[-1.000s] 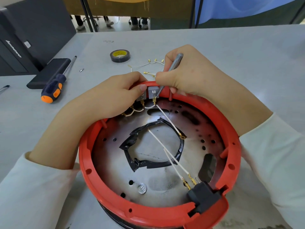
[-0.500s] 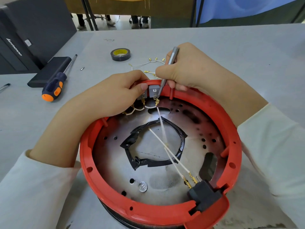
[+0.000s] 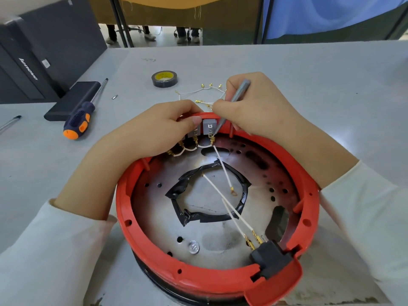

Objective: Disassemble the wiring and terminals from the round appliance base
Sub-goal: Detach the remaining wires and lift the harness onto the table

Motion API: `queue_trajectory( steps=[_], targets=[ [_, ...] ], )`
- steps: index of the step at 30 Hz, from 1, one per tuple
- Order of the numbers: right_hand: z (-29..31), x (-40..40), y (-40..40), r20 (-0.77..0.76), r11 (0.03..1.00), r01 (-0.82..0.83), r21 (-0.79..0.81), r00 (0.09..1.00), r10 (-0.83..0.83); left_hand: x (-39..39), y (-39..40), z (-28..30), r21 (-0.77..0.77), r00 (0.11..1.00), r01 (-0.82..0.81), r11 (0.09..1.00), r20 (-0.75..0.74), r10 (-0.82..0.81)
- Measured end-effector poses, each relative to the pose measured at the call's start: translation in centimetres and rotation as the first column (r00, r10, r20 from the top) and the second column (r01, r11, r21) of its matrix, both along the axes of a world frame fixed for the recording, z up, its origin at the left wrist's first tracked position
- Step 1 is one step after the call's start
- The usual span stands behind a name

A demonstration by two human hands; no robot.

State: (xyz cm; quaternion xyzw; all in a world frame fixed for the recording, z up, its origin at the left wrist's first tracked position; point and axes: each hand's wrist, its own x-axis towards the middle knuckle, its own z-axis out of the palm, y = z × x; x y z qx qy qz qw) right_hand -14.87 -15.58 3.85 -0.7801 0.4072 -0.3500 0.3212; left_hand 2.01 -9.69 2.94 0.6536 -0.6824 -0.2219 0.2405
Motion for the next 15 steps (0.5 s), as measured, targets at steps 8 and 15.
queue_trajectory(
  steps=[8, 15],
  targets=[
    [0.8, -1.1, 1.4, 0.147, 0.98, -0.147, 0.134, 0.981, 0.127, 0.1, -0.1, 1.1, -0.033, 0.997, 0.061, 0.998, -0.037, -0.063],
    [1.1, -0.7, 1.2, 0.021, 0.983, -0.149, 0.108, 0.989, 0.147, 0.6, 0.7, 0.4, -0.011, 1.0, 0.015, 1.0, 0.021, -0.015]
  ],
)
